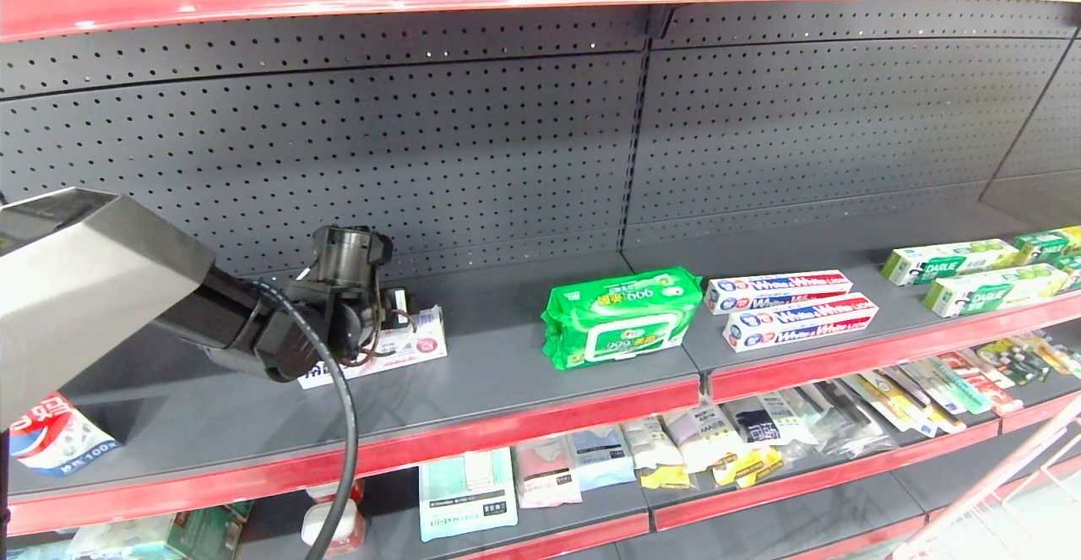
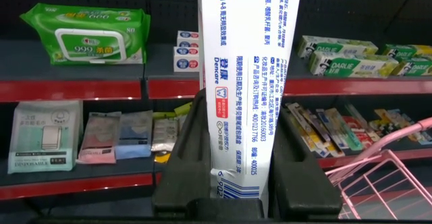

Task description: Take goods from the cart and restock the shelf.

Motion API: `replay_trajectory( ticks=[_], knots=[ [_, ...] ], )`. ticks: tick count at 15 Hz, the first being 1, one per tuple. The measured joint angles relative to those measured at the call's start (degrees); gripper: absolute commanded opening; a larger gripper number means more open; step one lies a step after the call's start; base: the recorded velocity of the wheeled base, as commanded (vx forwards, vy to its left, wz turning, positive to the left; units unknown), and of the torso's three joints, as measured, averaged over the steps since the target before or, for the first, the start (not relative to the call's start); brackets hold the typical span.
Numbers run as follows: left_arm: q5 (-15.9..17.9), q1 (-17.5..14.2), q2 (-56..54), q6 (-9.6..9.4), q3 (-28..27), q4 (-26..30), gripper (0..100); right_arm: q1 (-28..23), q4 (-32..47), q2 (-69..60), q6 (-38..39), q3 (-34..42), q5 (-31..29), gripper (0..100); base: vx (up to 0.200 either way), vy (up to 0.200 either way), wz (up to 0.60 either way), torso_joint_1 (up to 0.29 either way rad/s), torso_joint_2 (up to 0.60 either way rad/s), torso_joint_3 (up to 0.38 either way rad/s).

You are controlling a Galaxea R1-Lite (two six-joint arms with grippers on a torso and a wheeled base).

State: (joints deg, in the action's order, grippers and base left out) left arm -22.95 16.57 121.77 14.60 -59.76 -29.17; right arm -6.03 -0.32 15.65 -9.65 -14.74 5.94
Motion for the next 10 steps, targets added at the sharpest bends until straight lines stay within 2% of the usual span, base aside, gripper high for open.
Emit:
replay_trajectory(
  ticks=[7, 10],
  knots=[
    [0.2, 0.1, 0.0, 0.74, 1.2, 2.5, 100, -0.1, 0.0, -0.2, 0.0, -0.3, -0.1, 0, 0.0, 0.0, 0.0, 0.0, 0.0, 0.0],
    [0.3, 0.1, -0.3, 3.64, 1.6, 5.0, 100, -0.1, 0.0, -0.4, -0.7, -0.1, -0.1, 0, 0.0, 0.0, 0.0, 0.0, 0.0, 0.0]
  ],
)
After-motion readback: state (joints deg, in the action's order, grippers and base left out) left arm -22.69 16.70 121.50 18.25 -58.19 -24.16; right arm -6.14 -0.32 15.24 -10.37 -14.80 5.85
